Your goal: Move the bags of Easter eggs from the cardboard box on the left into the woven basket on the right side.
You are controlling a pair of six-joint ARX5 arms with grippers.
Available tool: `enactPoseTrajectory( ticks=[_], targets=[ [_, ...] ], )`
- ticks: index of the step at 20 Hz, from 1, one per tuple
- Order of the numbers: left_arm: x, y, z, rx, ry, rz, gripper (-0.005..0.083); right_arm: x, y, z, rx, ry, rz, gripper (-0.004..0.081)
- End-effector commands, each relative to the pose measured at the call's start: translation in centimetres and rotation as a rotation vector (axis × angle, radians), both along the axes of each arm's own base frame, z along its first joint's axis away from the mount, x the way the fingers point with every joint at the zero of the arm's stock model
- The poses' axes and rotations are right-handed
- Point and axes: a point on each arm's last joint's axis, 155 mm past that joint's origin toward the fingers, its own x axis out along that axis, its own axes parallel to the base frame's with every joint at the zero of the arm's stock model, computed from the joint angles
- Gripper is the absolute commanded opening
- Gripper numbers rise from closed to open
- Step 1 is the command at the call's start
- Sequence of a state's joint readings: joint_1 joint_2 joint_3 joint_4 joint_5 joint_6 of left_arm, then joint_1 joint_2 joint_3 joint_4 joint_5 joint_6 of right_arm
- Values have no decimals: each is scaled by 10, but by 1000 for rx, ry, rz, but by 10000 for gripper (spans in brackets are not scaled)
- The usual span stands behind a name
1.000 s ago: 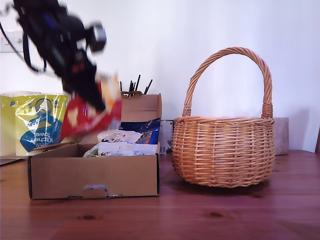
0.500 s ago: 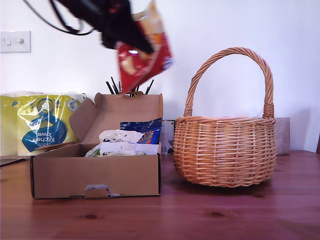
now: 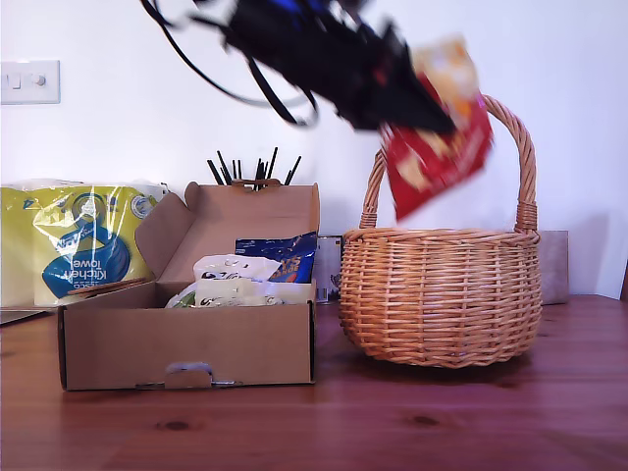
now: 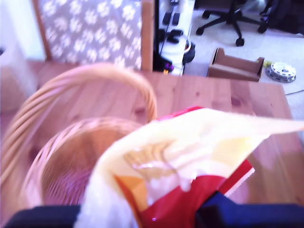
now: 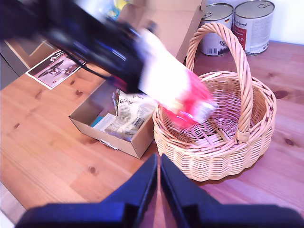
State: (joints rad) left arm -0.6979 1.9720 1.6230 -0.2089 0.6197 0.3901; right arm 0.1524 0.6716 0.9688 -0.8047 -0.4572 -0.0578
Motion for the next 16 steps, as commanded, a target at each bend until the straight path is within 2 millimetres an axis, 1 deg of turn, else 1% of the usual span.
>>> enactPoseTrajectory(
  ticks=[1, 4, 7, 8, 11, 13, 15, 16],
  targets=[
    [9, -8, -13, -2, -12, 34, 37, 0, 1, 5, 1, -19, 5, -12],
    [21, -11, -41, 47, 9, 99, 37, 0, 1, 5, 1, -19, 5, -12],
    [27, -7, -57, 72, 85, 167, 46, 0, 1, 5, 1, -19, 5, -12],
    [27, -5, -61, 79, 105, 184, 66, 0, 1, 6, 1, -20, 5, -12],
    [29, -3, -64, 79, 175, 238, 197, 0, 1, 6, 1, -22, 6, -12],
    [27, -1, -68, 86, 210, 250, 220, 1, 1, 7, 2, -27, 6, -12],
    [25, 0, -71, 94, 235, 259, 225, 1, 1, 8, 3, -32, 6, -12],
    [25, 1, -72, 97, 237, 260, 249, 1, 1, 9, 4, -35, 7, -12]
  ],
)
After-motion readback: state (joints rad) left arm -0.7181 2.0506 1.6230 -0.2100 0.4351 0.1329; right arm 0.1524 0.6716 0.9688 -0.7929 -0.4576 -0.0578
